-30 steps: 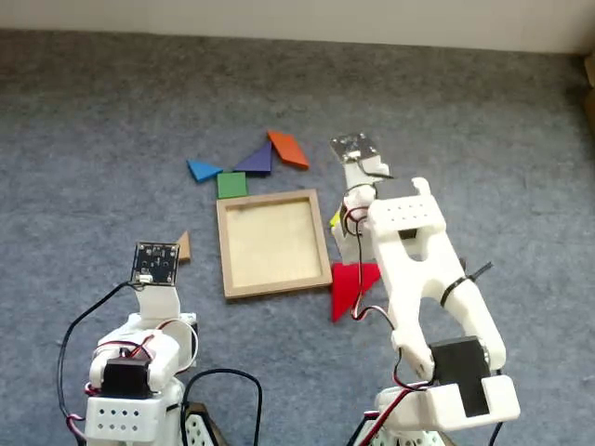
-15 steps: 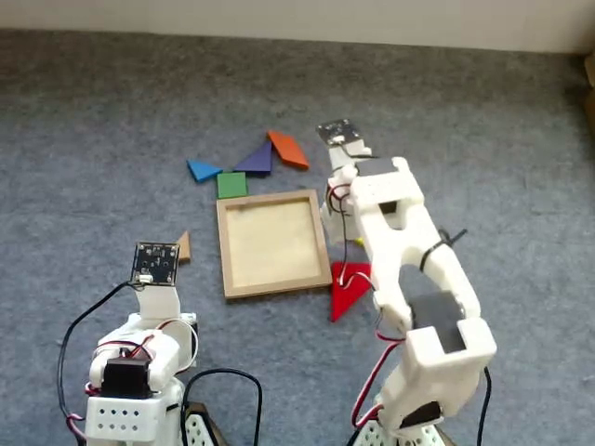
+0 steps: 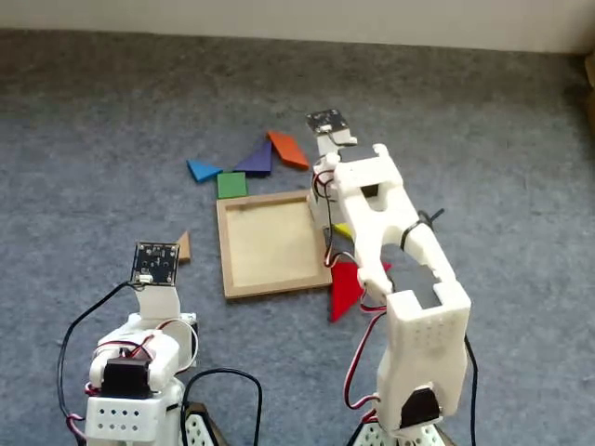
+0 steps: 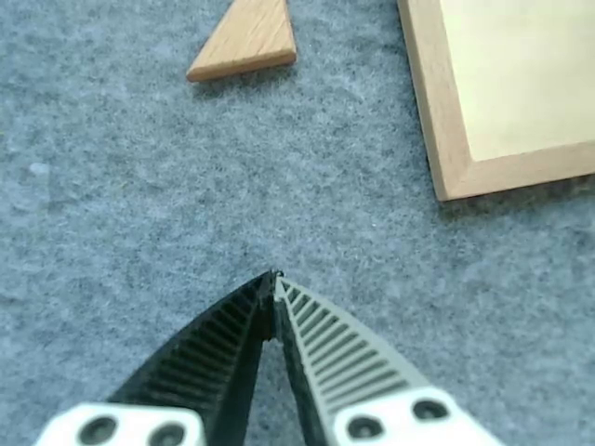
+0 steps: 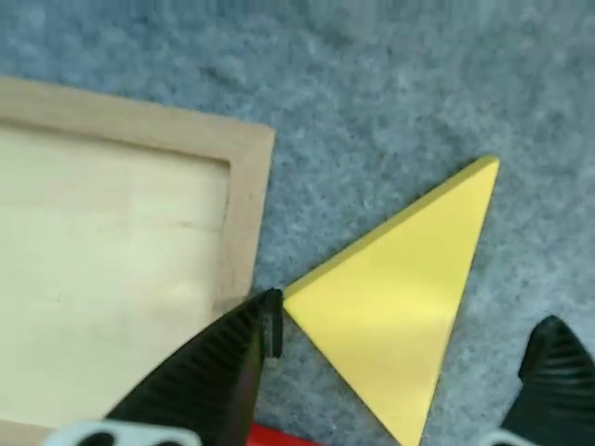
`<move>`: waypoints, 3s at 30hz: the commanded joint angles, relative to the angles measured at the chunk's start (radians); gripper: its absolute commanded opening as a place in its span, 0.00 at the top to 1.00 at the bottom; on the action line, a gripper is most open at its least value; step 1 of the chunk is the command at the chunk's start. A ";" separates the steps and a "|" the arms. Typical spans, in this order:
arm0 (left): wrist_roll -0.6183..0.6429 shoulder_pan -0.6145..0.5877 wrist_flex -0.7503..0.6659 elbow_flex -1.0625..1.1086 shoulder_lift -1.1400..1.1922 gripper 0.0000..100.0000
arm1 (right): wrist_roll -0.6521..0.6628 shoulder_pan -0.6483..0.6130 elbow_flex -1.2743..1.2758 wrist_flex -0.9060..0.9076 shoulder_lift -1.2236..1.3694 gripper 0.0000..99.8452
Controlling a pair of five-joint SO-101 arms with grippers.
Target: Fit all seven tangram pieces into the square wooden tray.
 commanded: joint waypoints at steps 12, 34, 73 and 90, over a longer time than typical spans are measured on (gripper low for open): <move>-0.003 0.010 0.005 0.016 -0.038 0.99 | -0.011 -0.012 -0.061 -0.030 0.054 0.61; -0.003 0.010 0.005 0.016 -0.038 0.99 | -0.063 -0.010 -0.059 -0.085 0.058 0.61; -0.003 0.010 0.005 0.016 -0.038 0.99 | -0.114 -0.225 -0.104 0.143 -0.205 0.83; -0.003 0.010 0.005 0.016 -0.038 0.99 | -0.236 -0.297 0.166 -0.099 -0.205 0.83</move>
